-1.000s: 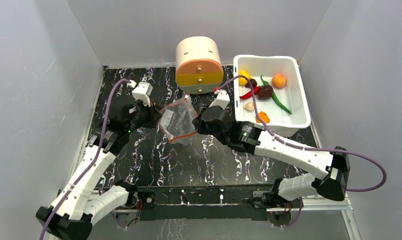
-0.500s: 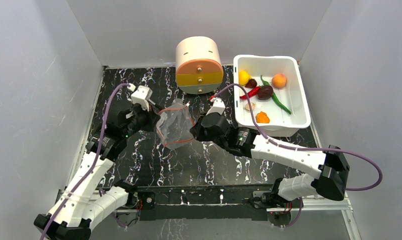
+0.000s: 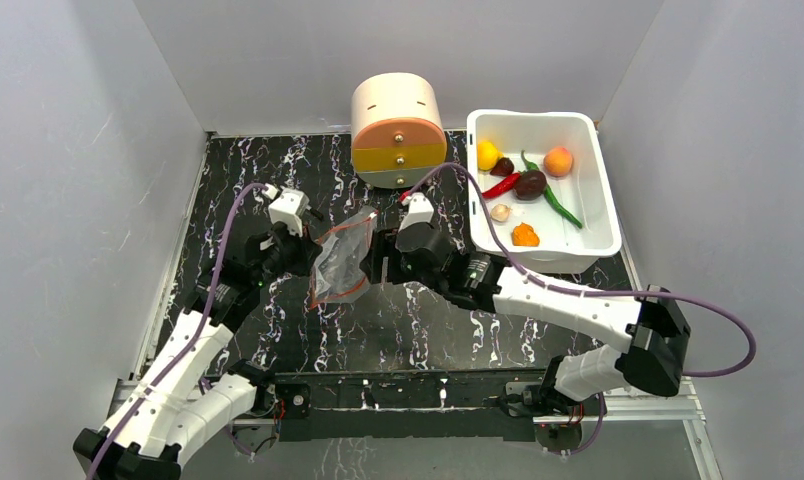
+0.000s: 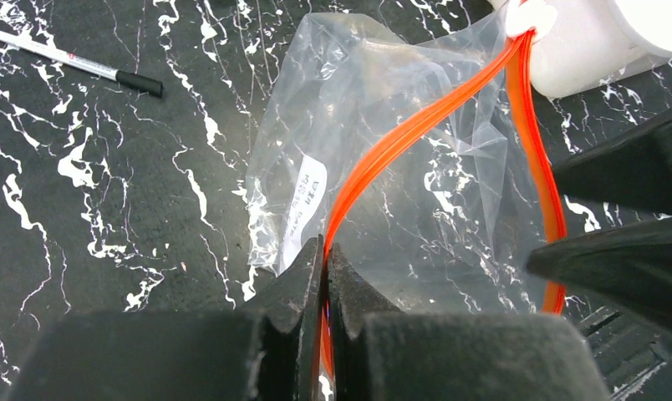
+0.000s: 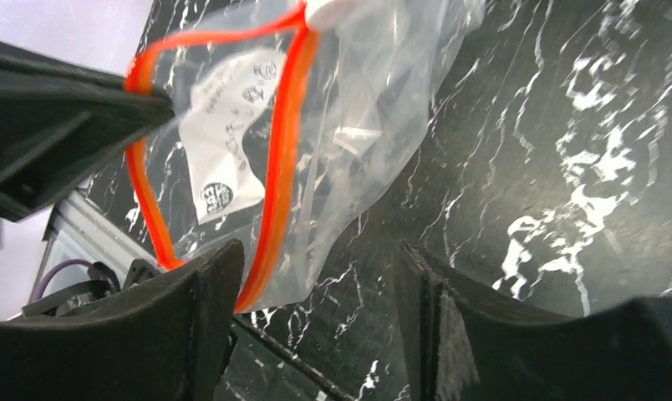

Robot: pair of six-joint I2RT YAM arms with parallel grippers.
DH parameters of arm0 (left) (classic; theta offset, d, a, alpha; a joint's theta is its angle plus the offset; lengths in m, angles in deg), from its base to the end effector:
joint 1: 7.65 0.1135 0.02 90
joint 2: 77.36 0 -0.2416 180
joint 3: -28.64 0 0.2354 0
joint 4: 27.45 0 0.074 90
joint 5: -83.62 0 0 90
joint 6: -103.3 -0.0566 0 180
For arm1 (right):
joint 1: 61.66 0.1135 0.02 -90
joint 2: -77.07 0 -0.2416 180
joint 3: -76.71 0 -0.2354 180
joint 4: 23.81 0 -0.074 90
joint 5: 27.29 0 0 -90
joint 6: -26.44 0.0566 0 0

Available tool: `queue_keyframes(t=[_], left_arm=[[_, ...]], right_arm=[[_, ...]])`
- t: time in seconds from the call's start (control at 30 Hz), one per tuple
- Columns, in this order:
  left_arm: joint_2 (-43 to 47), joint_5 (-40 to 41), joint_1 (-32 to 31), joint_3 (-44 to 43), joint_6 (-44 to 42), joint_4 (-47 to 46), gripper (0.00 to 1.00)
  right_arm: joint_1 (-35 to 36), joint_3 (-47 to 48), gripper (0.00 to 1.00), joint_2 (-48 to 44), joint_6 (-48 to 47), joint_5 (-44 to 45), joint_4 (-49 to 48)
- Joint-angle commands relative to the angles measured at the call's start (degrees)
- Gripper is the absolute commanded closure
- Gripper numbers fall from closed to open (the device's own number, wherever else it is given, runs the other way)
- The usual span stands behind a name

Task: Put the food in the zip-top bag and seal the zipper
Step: Open the zipper of the food storage bag, then pick up the fake fruit from the bin.

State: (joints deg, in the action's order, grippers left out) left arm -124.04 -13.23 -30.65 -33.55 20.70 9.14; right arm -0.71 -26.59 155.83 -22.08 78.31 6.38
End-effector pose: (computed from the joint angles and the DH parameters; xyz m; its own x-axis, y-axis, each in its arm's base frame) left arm 0.1838 -0.0854 0.3054 -0.3915 0.0273 -0.9198 0.4437 0.8813 -0.1627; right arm 0.1672 0.2696 0.2734 -0.6787 0.0920 -0.7287 -0.3765 0.8083 0.4527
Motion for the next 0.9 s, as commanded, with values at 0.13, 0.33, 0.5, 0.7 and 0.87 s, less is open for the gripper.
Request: queue_keyframes(t=[0.13, 0.33, 0.5, 0.7, 0.87], left_arm=[[3.5, 3.1, 0.1, 4.7, -0.6, -4.4, 1.0], [5.3, 0.5, 0.0, 6.8, 0.9, -5.9, 1.0], [5.8, 5.3, 0.1, 6.7, 0.0, -4.5, 1.0], [7.2, 4.7, 0.1, 7.3, -0.1, -5.5, 1.0], [7.2, 4.5, 0.1, 7.2, -0.1, -5.7, 1.0]], right_arm=[[-3.5, 14.1, 0.27, -4.3, -13.9, 10.6, 9.3], [-12.4, 16.0, 0.33, -6.3, -18.7, 15.9, 12.4], [-26.9, 15.7, 0.43, -6.6, -20.6, 17.1, 13.2], [-40.4, 14.8, 0.45, -2.2, -18.2, 14.8, 12.1], [-50.3, 12.6, 0.5, 4.1, -11.9, 9.0, 7.9]])
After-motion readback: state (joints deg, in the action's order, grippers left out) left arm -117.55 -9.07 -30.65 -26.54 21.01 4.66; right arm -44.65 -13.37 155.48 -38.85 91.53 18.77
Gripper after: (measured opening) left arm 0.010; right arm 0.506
